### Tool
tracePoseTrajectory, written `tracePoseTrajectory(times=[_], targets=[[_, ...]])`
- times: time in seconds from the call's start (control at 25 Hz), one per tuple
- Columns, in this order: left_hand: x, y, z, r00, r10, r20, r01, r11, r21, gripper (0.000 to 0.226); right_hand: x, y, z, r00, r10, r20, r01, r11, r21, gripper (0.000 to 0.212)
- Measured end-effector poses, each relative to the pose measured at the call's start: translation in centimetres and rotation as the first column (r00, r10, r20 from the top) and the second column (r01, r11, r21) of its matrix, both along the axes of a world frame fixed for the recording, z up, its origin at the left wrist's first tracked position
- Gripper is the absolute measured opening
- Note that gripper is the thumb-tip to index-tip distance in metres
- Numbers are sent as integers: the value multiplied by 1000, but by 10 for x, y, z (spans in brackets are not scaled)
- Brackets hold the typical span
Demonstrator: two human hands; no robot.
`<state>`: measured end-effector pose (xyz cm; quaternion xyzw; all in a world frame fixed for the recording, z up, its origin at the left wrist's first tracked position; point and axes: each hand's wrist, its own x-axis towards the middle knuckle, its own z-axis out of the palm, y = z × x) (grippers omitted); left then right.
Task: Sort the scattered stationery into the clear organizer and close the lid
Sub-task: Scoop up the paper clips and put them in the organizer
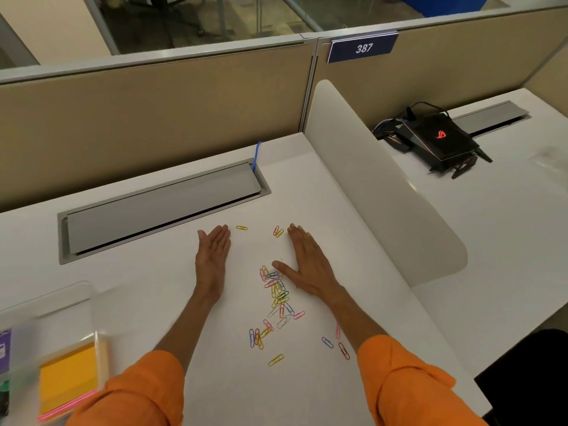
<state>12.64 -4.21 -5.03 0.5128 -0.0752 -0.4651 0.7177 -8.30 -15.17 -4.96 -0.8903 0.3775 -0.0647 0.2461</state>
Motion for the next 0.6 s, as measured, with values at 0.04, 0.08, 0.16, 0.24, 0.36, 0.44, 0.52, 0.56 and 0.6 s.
tracePoseTrajectory(times=[0.04, 0.08, 0.16, 0.24, 0.36, 0.44, 0.52, 0.56, 0.6], targets=[[3, 2, -1, 996, 10, -83, -13, 999, -34, 74, 5, -2, 0, 1000, 14, 1, -14, 1000, 1, 92], [7, 3, -2, 988, 13, -156, -23, 998, -62, 78, 10, -4, -1, 1000, 28, 1, -28, 1000, 2, 92], [11, 7, -3, 969, -3, -245, -24, 994, -109, 85, 20, -8, -2, 998, 59, 8, -59, 998, -3, 90], [12, 9, -4, 960, -22, -278, -17, 990, -138, 89, 31, -11, -3, 994, 106, 7, -106, 994, -10, 88], [11, 10, -5, 960, -23, -280, -17, 990, -142, 87, 48, -16, -5, 982, 189, -10, -189, 981, -30, 83], [8, 9, -7, 968, -6, -250, -25, 992, -120, 84, 60, -18, -4, 970, 241, -22, -242, 969, -51, 78], [7, 8, -9, 975, 13, -220, -37, 994, -103, 82, 72, -20, -5, 955, 297, -24, -298, 951, -80, 73], [6, 8, -9, 977, 18, -214, -40, 994, -100, 81, 76, -20, -5, 945, 325, -33, -327, 940, -94, 71], [6, 8, -10, 976, 20, -215, -43, 994, -101, 82, 79, -21, -5, 934, 355, -51, -358, 927, -109, 69]])
